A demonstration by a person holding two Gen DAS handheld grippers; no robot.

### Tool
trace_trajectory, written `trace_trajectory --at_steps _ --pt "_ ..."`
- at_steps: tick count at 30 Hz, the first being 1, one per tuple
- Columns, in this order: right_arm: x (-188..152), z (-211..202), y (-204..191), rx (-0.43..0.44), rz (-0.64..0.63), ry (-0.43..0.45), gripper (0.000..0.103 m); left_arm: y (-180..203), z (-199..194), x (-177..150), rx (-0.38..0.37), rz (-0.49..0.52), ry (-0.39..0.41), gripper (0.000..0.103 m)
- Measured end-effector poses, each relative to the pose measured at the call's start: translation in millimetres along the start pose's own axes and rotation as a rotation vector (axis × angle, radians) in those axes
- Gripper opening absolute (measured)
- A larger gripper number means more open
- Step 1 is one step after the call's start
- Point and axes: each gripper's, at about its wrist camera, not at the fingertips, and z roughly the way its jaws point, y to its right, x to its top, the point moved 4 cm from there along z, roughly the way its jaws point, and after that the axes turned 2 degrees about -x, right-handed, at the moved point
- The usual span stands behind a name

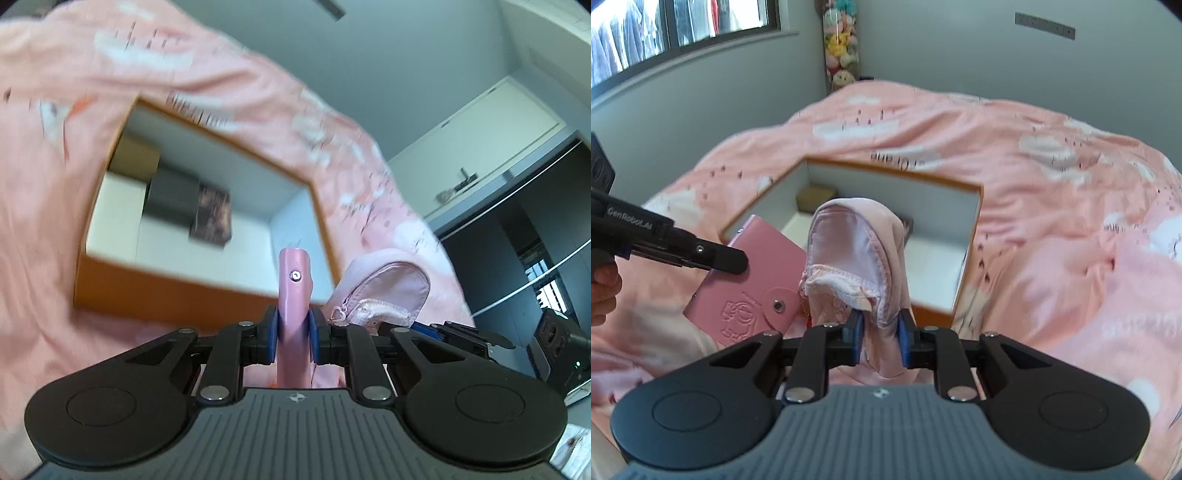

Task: Organize objects
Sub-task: 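Carry the wallet and pouch over the shoebox and lower them inside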

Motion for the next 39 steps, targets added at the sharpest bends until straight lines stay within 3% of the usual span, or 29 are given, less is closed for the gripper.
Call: trace_trajectory --at_steps 6,13,21,25,31,39 --pt "37 9 16 -0.048 0.008 0.016 0.02 3 -8 37 0.029 0.023 0.104 0.019" --pt "59 57 34 -0.054 0.052 -0.058 0.02 -14 8 66 0.086 0.026 0.121 0.019" --pt "66 117 35 -0.046 0.049 -0.186 0.02 -46 53 76 0.147 0.015 0.048 0.019" --pt "70 143 34 -0.084 0.02 -0.23 0.02 -54 69 77 0.133 -0.005 0.013 0.019" --pt "90 150 49 -0.121 0.036 -0.204 0.02 -50 102 85 0.1 0.004 -0.041 0.019" --pt "109 132 61 -0.097 0.078 -0.144 0.02 -44 158 93 0.095 0.006 -0.105 0.019"
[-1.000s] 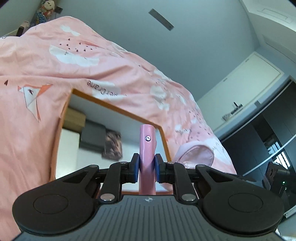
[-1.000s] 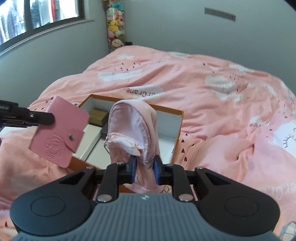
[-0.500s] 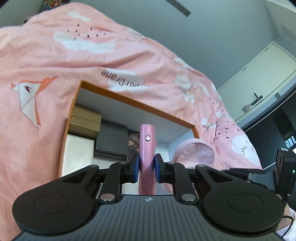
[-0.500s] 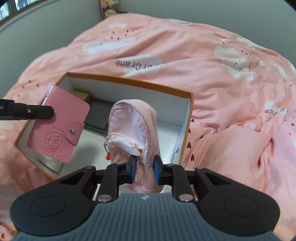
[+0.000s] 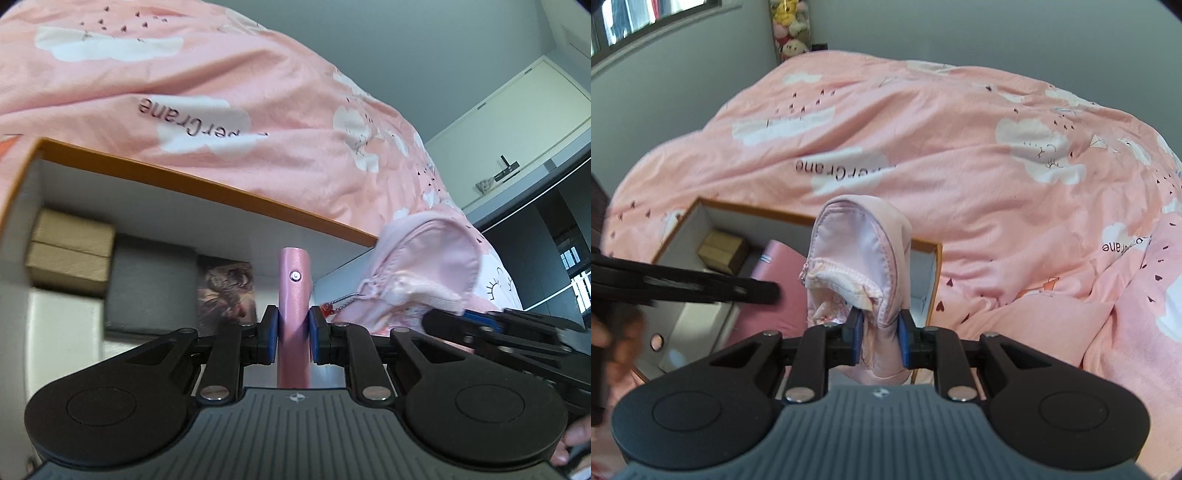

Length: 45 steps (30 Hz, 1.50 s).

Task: Organize objects
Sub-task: 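Carry the wallet and pouch over the shoebox and lower them inside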

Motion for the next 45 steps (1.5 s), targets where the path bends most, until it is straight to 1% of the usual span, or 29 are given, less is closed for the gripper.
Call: trace_trajectory --at_steps 4,8,13,16,21,25,30,32,33,34,36,41,44,45 --pt "2 -4 2 0.014 -0.005 0.017 0.02 -1 1 -3 0.0 0.0 -0.022 0.019" --pt "-2 2 1 0.035 -0.008 0.005 0.021 -8 -16 -14 -0.024 -0.042 -0.061 0.019" --pt "-10 11 -8 0.071 -0.016 -0.011 0.021 -22 -38 -30 0.049 -0.051 -0.099 0.019" --pt "-15 16 -17 0.106 -0.033 -0.033 0.02 -34 -41 -34 0.093 -0.078 -0.119 0.019" --pt "-27 32 -29 0.175 -0.028 -0.128 0.021 -47 -34 -38 0.133 -0.094 -0.152 0.019" --pt "-34 42 -31 0.184 -0.035 -0.195 0.021 -47 -28 -40 0.17 -0.044 -0.165 0.019" --pt "-38 52 -32 0.234 -0.011 -0.286 0.021 -46 -24 -44 0.196 -0.005 -0.194 0.02" --pt "-39 56 -32 0.244 -0.005 -0.324 0.021 -44 -23 -44 0.221 0.014 -0.2 0.021" --pt "-39 59 -33 0.248 -0.004 -0.344 0.022 -43 -23 -45 0.239 0.034 -0.202 0.023" --pt "-39 63 -33 0.25 -0.002 -0.366 0.022 -41 -23 -45 0.257 0.056 -0.206 0.026" --pt "-40 69 -34 0.258 0.009 -0.41 0.023 -38 -25 -46 0.282 0.099 -0.203 0.032" --pt "-42 87 -34 0.285 0.077 -0.499 0.023 -33 -32 -46 0.318 0.166 -0.192 0.032" --pt "-42 95 -35 0.274 0.103 -0.518 0.024 -29 -38 -43 0.325 0.194 -0.167 0.032" --pt "-43 96 -35 0.27 0.111 -0.524 0.026 -28 -38 -43 0.328 0.202 -0.166 0.032"
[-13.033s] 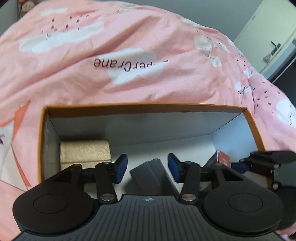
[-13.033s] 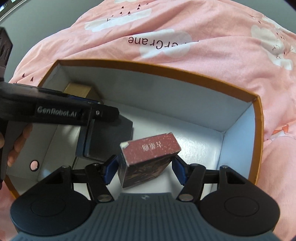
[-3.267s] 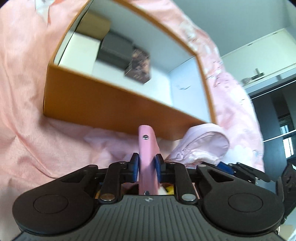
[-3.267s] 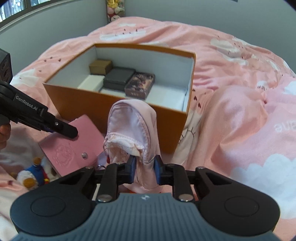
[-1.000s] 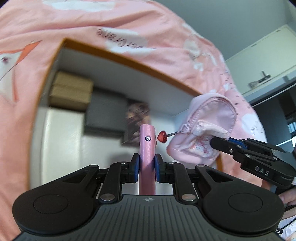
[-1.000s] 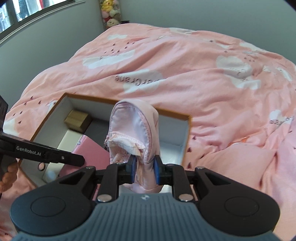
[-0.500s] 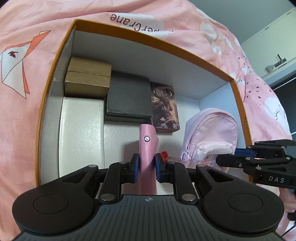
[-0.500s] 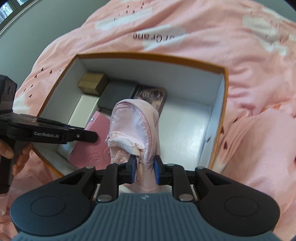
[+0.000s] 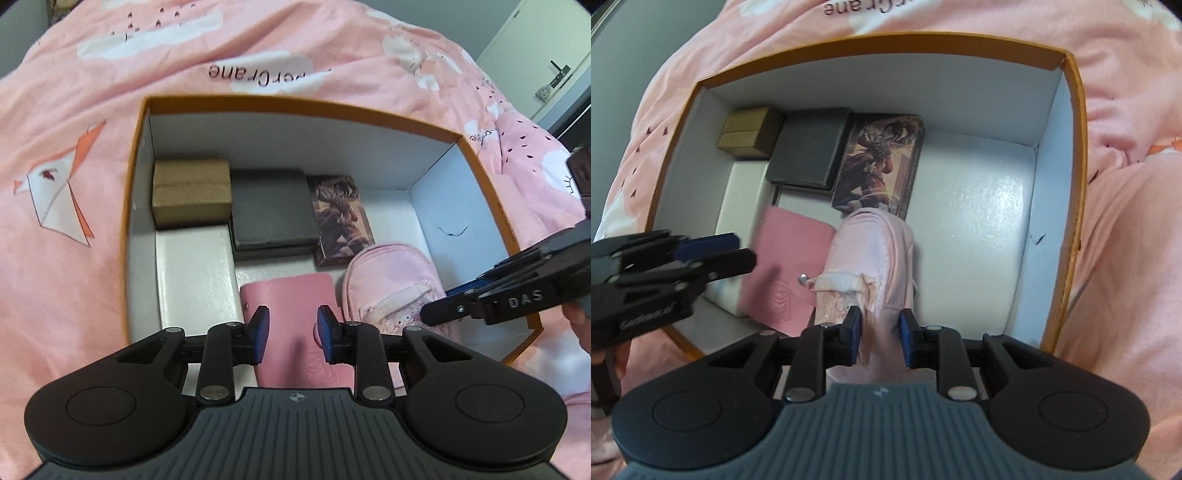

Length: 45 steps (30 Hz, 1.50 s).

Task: Organize objects
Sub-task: 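Open both grippers to release the wallet and pouch in the shoebox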

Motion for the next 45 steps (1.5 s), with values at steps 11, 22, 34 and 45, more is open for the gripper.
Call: trace_trajectory --at_steps 11,22,34,45 --pt "-7 14 -14 -0.141 -0.107 -0.044 0.039 4 -4 -6 -0.036 0.0 0.005 0.032" --pt "-5 33 -7 -0.049 -0.054 -0.077 0.032 4 -5 -17 -0.078 -0.03 0.014 0.032" --pt "-12 32 -14 -0.076 -0.147 -0.023 0.04 13 -2 -25 -0.069 0.003 0.044 0.035" --pt "-23 6 -27 -0.186 -0.279 0.11 0.061 24 -21 -31 -0.095 -0.002 0.14 0.053"
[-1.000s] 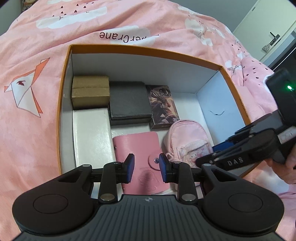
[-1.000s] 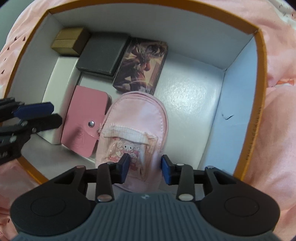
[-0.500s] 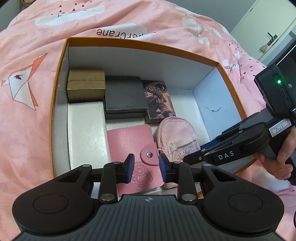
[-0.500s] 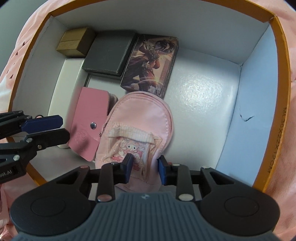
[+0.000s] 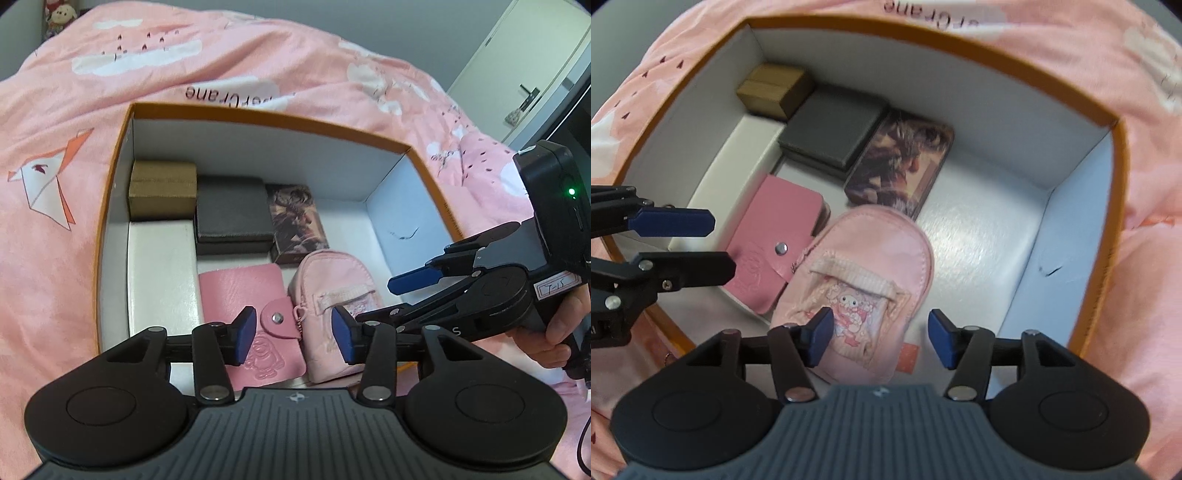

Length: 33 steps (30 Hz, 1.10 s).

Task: Organize objects
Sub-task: 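Open both grippers to release the wallet and pouch in the shoebox, then move both grippers back down toward the plush keychain toys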

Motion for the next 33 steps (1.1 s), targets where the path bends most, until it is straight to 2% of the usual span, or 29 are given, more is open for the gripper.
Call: trace_trajectory --at_steps 4,10,14,21,23,27,31,33 --pt "-1 -21 -7 -0.026 -0.013 0.098 0.061 7 -13 -3 -0.013 0.004 0.052 0.055" --pt "-16 -62 -27 -0.063 -0.058 0.309 0.066 25 -37 -14 -0.035 0.026 0.138 0.056" --pt "-30 -84 -41 -0.086 -0.059 0.421 0.068 37 -52 -23 -0.023 0.058 0.187 0.062" --pt "-67 -112 -49 -0.104 0.042 0.567 0.077 42 -67 -41 -0.021 0.059 0.195 0.066" --pt "-81 -116 -50 -0.101 0.083 0.578 0.081 39 -69 -47 -0.015 0.044 0.163 0.066" --pt "-104 -114 -61 -0.067 0.122 0.565 0.082 27 -70 -60 -0.022 -0.014 0.092 0.066" --pt "-121 -99 -73 -0.057 0.131 0.48 0.082 20 -73 -74 -0.022 -0.042 0.028 0.066" --pt "-130 -90 -75 -0.035 0.159 0.426 0.078 18 -74 -80 -0.018 -0.055 0.0 0.065"
